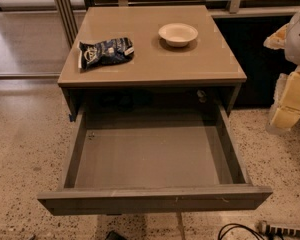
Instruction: Close top drawer
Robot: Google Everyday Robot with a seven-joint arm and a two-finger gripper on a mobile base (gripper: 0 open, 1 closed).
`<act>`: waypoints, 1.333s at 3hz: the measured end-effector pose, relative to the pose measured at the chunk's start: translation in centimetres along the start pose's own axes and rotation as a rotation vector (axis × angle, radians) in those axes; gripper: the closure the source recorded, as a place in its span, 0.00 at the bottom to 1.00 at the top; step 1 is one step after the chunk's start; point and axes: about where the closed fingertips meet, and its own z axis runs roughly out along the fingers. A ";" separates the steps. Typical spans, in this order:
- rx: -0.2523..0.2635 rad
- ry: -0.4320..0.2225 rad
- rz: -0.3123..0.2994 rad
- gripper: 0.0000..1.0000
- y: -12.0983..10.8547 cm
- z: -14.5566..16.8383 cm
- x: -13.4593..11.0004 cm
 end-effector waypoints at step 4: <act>-0.011 -0.093 -0.003 0.00 3.9 9.3 1.1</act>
Offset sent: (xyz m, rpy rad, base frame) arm 0.0098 0.0124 -0.0780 0.0540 -0.0560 0.0148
